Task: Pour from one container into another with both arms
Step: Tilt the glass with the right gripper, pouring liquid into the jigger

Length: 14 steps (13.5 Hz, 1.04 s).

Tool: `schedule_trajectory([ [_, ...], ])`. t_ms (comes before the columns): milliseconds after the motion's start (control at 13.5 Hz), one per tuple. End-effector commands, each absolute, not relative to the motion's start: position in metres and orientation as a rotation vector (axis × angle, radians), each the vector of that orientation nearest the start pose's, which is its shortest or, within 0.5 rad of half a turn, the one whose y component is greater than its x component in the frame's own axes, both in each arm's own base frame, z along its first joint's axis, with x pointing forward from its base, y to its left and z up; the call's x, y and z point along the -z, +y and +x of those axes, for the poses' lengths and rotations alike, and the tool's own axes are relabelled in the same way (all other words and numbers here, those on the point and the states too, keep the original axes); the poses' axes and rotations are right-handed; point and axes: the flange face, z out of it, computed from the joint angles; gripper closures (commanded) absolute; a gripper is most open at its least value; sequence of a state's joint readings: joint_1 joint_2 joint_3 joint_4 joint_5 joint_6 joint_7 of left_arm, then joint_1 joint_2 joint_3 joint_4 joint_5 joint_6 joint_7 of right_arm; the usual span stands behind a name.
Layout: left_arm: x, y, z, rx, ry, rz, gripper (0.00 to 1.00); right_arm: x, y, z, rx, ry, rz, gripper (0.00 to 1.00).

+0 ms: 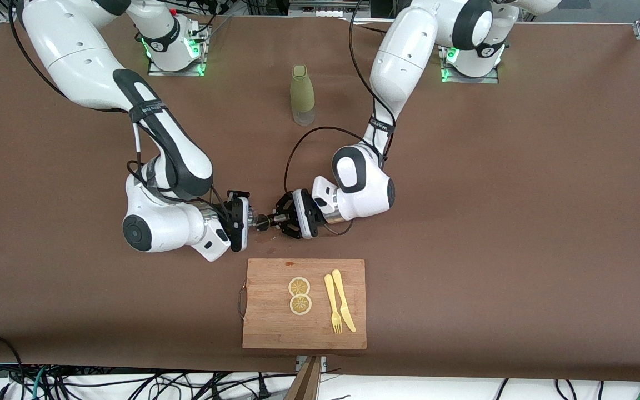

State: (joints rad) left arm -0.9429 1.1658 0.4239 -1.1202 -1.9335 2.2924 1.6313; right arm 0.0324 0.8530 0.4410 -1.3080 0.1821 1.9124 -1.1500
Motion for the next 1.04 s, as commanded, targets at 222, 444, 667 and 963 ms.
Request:
schedule_trajectory([
  [222,-0.143,-0.508,0.606,-0.829,-1.11,1.817,1.0,-0.264,0.28,0.669,-0.021,-1.76,-1.977,0.73],
  [444,-0.142,-0.507,0.606,-0.846,-1.138,1.808,1.0,-0.267,0.28,0.67,-0.02,-1.79,-1.985,0.74],
  [667,-0.141,-0.505,0.607,-0.847,-1.136,1.81,1.0,-0.271,0.286,0.669,-0.047,-1.801,-2.036,0.74],
  [963,-0.141,-0.506,0.606,-0.846,-1.136,1.808,1.0,-0.272,0.293,0.666,-0.051,-1.813,-2.033,0.74],
])
